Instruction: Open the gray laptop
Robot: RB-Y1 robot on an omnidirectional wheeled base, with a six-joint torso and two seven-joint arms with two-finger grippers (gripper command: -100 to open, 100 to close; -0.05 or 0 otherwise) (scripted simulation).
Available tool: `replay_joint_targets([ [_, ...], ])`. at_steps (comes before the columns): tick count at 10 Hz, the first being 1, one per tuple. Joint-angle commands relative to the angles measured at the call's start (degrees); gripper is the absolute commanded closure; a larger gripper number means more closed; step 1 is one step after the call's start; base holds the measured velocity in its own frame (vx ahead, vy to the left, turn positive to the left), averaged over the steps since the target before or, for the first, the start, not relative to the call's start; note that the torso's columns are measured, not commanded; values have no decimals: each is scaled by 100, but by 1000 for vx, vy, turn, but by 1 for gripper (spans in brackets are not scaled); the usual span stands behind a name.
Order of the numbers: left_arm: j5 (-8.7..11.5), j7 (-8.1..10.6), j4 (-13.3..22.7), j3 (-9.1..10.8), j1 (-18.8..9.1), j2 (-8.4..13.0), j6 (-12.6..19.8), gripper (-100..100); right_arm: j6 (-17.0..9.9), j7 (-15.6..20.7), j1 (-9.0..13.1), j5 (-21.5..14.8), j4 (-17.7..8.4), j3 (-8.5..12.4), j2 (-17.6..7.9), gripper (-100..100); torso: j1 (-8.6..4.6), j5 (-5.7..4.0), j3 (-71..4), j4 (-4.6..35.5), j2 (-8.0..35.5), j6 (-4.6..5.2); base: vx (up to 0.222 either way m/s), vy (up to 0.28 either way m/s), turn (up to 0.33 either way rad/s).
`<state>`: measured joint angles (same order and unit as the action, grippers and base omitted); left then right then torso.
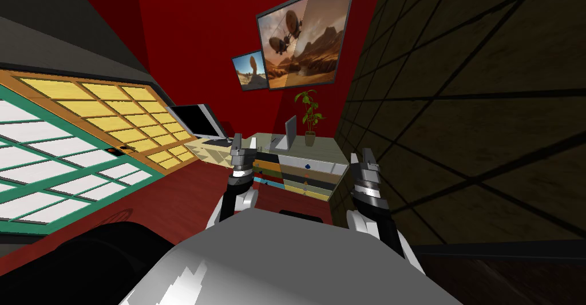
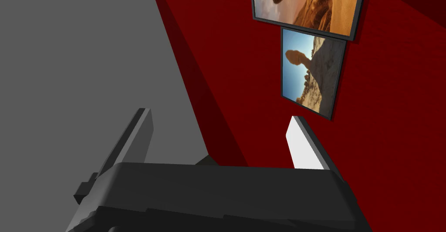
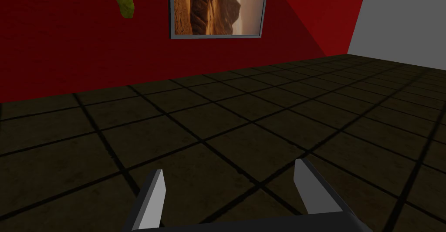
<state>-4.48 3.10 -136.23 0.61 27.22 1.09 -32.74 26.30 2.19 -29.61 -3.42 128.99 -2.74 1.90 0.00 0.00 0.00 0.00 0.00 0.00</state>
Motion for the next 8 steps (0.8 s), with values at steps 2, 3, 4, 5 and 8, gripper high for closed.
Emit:
replay_joint_targets([
  [2, 0, 0, 0, 0, 0, 0, 0, 0, 0, 0, 0, 0, 0, 0, 0, 0, 0, 0, -1200, 600, 597, 0, 0, 0, 0],
  [3, 0, 0, -1, 0, 0, 0, 0, 0, 0, 0, 0, 0, 1, 0, 0, 0, 0, 0, -2014, 1006, 1003, 0, 0, 0, 0],
  [4, 0, 0, -1, 0, 0, 0, 0, 0, 0, 0, 0, 0, 1, 0, 0, 0, 0, 0, -2850, 1424, 1422, 0, 0, 0, 0],
  [5, 0, 0, -1, 0, 0, 0, 0, 0, 0, 0, 0, 0, 1, 0, 0, 0, 0, 0, -3692, 1846, 1845, 0, 0, 0, 0],
  [8, 0, 0, -1, 0, 0, 0, 0, 0, 1, 0, 0, 0, 2, 0, 0, 0, 0, 0, -6227, 3114, 3116, 0, 0, 0, 0],
])
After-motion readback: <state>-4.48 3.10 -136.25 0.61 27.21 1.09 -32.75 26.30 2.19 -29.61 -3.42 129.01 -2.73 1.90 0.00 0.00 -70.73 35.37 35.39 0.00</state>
